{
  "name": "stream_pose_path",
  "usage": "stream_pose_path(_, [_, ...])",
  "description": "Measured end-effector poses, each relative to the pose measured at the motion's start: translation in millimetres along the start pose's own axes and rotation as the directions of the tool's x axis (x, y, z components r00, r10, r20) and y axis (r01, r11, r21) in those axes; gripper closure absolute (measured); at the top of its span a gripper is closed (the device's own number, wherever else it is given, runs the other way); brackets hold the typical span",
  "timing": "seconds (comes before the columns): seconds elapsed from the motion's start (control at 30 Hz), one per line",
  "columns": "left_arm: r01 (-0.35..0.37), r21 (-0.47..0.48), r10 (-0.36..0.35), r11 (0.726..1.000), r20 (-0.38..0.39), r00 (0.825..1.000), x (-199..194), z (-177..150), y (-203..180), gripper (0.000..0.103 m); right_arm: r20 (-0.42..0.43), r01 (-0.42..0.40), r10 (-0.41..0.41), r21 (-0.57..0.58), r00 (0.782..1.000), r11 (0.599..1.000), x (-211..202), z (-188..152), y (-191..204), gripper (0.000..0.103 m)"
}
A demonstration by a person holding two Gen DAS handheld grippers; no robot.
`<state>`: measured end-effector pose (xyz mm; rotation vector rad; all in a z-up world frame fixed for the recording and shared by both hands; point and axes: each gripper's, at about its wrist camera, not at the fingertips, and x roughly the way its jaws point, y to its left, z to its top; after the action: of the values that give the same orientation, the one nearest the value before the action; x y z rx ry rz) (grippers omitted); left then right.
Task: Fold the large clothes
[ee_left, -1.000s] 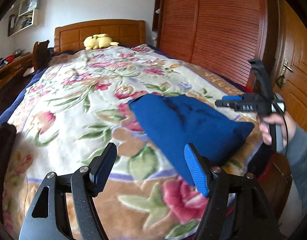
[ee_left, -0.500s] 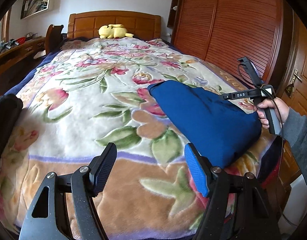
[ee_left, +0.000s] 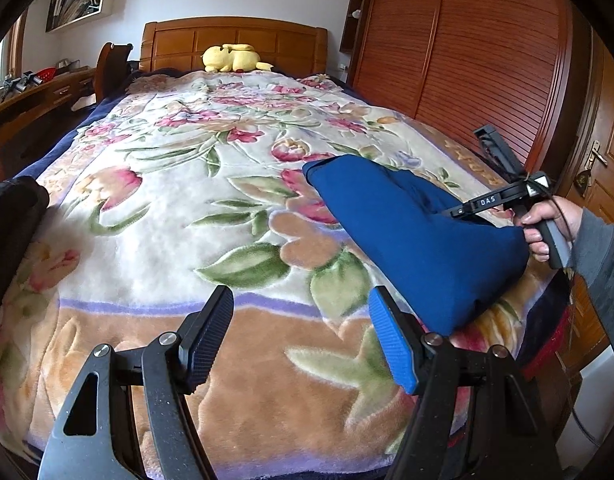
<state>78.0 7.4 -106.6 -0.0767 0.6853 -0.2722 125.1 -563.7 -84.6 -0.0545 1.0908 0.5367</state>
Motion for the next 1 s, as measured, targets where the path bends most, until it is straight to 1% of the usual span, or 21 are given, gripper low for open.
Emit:
stream_pose_path(0.03, [0.002, 0.001, -0.002, 1.000, -0.002, 1.000, 1, 0, -1, 0.032, 0.003, 0.014, -0.014, -0.020, 1.000, 1.000, -3, 0, 3, 0.097])
stream_pose_path(0.1, [0.005, 0.004, -0.005, 1.000, -0.003, 1.000, 1, 0, -2, 0.032, 0.035, 0.011, -0.009, -0.042, 0.999, 0.999, -13, 0, 8, 0.099])
stream_pose_path(0.17, [0.005, 0.007, -0.005, 1.000, -0.006, 1.000, 2, 0, -3, 0.032, 0.106, 0.053, -0.047, -0.057, 0.993, 0.997, -33, 1, 13, 0.099])
stream_pose_path(0.23, [0.006, 0.010, -0.006, 1.000, -0.009, 1.000, 4, -2, -4, 0.032, 0.189, 0.099, -0.085, -0.061, 0.978, 0.993, -57, 5, 14, 0.100])
stream_pose_path(0.3, [0.008, 0.012, -0.007, 1.000, -0.012, 1.000, 4, -2, -5, 0.032, 0.271, 0.134, -0.118, -0.043, 0.955, 0.990, -87, 10, 8, 0.100])
stream_pose_path(0.33, [0.008, 0.013, -0.008, 1.000, -0.012, 1.000, 4, -2, -5, 0.032, 0.293, 0.160, -0.144, -0.032, 0.945, 0.987, -97, 13, 4, 0.101])
stream_pose_path(0.37, [0.011, 0.015, -0.011, 1.000, -0.012, 1.000, 4, -2, -6, 0.032, 0.296, 0.195, -0.182, -0.015, 0.938, 0.981, -103, 15, -3, 0.101])
stream_pose_path(0.4, [0.013, 0.017, -0.013, 1.000, -0.011, 1.000, 3, -2, -8, 0.032, 0.278, 0.238, -0.228, -0.003, 0.933, 0.971, -101, 16, -12, 0.101])
stream_pose_path(0.47, [0.020, 0.024, -0.020, 1.000, -0.009, 1.000, 4, -1, -12, 0.032, 0.208, 0.304, -0.296, -0.006, 0.932, 0.953, -80, 15, -27, 0.101])
stream_pose_path(0.53, [0.024, 0.032, -0.024, 0.999, -0.013, 1.000, 4, -2, -15, 0.032, 0.141, 0.339, -0.335, -0.008, 0.932, 0.941, -55, 8, -37, 0.101])
stream_pose_path(0.57, [0.025, 0.035, -0.024, 0.999, -0.015, 1.000, 5, -2, -16, 0.032, 0.119, 0.360, -0.356, -0.014, 0.927, 0.933, -46, 4, -38, 0.101])
stream_pose_path(0.6, [0.026, 0.038, -0.025, 0.999, -0.016, 1.000, 5, -2, -17, 0.032, 0.116, 0.397, -0.392, -0.020, 0.912, 0.918, -43, 1, -38, 0.101])
stream_pose_path(0.63, [0.027, 0.039, -0.026, 0.999, -0.017, 1.000, 5, -2, -18, 0.032, 0.125, 0.408, -0.403, -0.016, 0.907, 0.913, -45, -1, -37, 0.101])
stream_pose_path(0.7, [0.029, 0.040, -0.028, 0.999, -0.018, 0.999, 6, -2, -19, 0.032, 0.163, 0.375, -0.373, 0.017, 0.914, 0.927, -59, -6, -38, 0.100])
stream_pose_path(0.77, [0.035, 0.039, -0.034, 0.999, -0.018, 0.999, 6, -2, -21, 0.032, 0.217, 0.348, -0.345, 0.027, 0.913, 0.937, -76, -14, -29, 0.089])
stream_pose_path(0.83, [0.037, 0.043, -0.036, 0.998, -0.018, 0.999, 7, -3, -24, 0.032, 0.257, 0.316, -0.308, 0.010, 0.916, 0.949, -90, -32, -13, 0.063])
stream_pose_path(0.9, [0.038, 0.043, -0.037, 0.998, -0.017, 0.999, 7, -3, -26, 0.032, 0.295, 0.288, -0.268, -0.025, 0.917, 0.957, -96, -45, 5, 0.057])
stream_pose_path(1.0, [0.035, 0.044, -0.034, 0.998, -0.019, 0.999, 7, -3, -26, 0.032, 0.336, 0.242, -0.201, -0.084, 0.920, 0.967, -102, -71, 30, 0.057])
